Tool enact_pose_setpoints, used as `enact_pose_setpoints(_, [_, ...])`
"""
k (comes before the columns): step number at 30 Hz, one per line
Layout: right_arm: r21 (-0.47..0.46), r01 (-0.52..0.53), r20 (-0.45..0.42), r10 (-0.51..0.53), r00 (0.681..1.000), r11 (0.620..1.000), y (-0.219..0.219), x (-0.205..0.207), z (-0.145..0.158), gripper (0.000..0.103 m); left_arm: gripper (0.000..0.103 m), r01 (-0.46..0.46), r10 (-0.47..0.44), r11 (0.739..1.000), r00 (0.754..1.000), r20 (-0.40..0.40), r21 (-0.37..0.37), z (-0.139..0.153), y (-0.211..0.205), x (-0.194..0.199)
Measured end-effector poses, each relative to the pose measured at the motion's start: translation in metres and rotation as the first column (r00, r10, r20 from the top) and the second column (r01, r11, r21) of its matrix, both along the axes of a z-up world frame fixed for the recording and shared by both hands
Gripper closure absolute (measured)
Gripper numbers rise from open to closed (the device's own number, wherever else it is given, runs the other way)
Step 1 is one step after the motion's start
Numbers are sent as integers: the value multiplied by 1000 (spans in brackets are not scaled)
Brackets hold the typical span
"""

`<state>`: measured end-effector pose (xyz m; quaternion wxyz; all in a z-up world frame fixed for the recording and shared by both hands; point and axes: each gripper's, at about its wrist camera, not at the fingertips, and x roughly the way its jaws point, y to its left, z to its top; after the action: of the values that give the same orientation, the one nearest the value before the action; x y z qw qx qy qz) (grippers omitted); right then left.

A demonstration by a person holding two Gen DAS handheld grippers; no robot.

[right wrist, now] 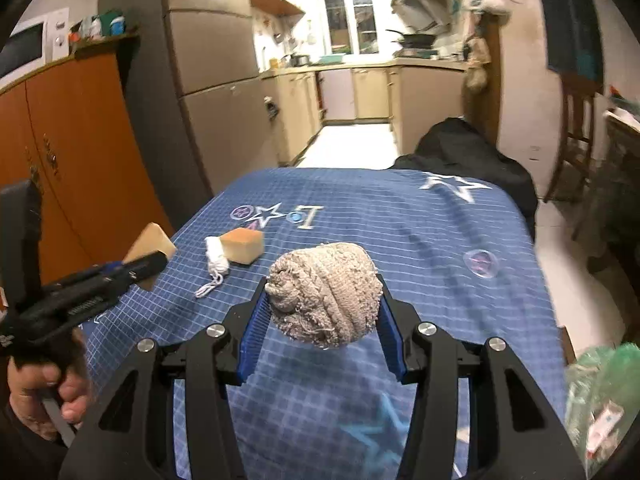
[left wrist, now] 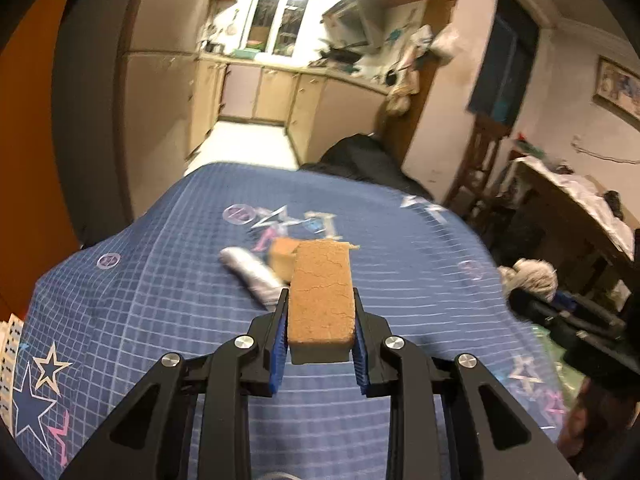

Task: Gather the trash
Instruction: 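Lift the sponge and grey ball and carry them over the green bin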

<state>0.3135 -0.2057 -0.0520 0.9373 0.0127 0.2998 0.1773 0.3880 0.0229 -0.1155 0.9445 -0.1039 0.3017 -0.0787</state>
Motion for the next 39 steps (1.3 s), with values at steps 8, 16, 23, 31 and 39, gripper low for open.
enact_pose_setpoints(8, [-9,127,37,-127,991,992,-54,-34,16,56,75,127,-129,992,990,62,26,41,-74,-29])
enact_pose_setpoints(16, [-35,234,75,-231,970,972,-106,-59,35,56,75,248,-249,968,965,76,33,59,-165,-42])
enact_pose_setpoints(23, [-51,324,87,-319,944,945,-156,-75,46,56,75,345,-347,938,934,84,42,70,-235,-45])
enact_pose_setpoints(31, [-65,407,70,-403,912,911,-214,-86,45,56,75,444,-446,895,891,88,48,78,-312,-46])
enact_pose_setpoints(39, [-62,471,27,-470,882,880,-268,-95,36,56,75,541,-547,836,835,57,84,73,-386,-48])
